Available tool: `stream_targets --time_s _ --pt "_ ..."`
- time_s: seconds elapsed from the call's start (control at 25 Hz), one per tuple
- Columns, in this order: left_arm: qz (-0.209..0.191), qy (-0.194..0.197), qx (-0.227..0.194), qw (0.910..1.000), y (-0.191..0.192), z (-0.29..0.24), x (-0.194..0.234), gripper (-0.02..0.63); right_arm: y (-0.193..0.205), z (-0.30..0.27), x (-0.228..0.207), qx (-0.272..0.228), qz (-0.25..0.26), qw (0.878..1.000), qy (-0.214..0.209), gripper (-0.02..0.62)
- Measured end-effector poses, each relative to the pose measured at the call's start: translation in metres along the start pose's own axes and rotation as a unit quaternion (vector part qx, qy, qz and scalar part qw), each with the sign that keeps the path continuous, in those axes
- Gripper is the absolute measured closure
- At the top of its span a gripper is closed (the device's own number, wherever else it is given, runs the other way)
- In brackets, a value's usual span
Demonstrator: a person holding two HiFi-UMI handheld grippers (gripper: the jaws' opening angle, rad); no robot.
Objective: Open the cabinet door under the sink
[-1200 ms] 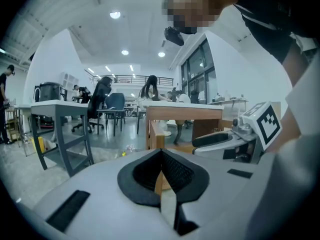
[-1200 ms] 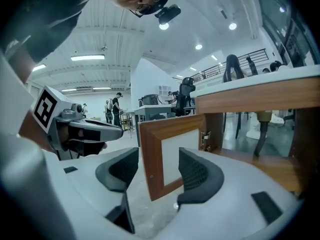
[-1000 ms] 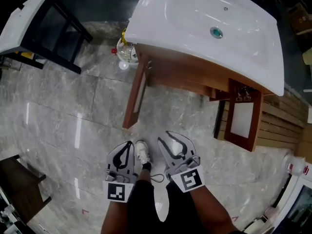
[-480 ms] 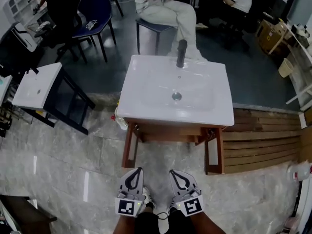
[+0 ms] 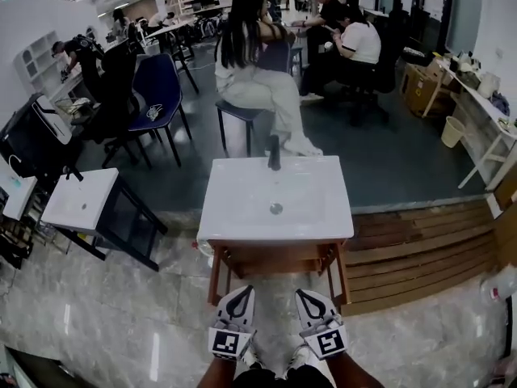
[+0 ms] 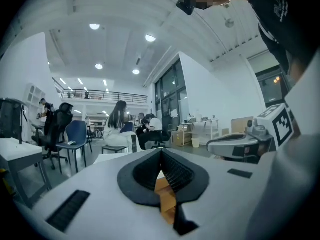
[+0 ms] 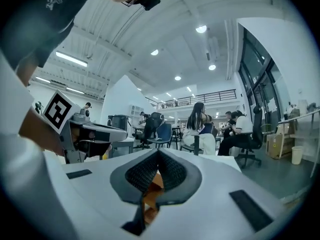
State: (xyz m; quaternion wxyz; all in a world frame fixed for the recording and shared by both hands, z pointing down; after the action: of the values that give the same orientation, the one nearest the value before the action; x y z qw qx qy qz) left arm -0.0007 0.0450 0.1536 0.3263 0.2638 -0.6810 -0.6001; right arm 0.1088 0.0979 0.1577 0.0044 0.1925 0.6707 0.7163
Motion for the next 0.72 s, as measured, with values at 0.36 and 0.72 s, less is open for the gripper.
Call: stream_targets --time_s 0.36,0.72 --pt "-0.024 0.007 -0.009 0.9997 -0.03 -0.004 -0.043 0.584 -0.041 0.03 -0.026 -0.031 0.02 0.999 0.009 0.571" --pt "-0.045 0.012 -0.024 0.9986 -0.045 -0.017 -0.069 0.584 -0.053 0.04 -0.05 -0.049 0.025 0.998 0.021 0.571"
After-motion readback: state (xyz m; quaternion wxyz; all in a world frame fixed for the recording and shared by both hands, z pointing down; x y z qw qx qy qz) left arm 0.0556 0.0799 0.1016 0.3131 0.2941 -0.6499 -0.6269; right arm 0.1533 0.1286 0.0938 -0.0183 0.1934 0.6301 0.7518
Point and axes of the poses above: the fingertips, and each gripper's own axes: z backward along the fingers, x to its left, y out of its underside, the point moved 1 cm from there along z, backward along the fingers, and after that the axes turned 11 degrees about z, right-handed, at the moved point
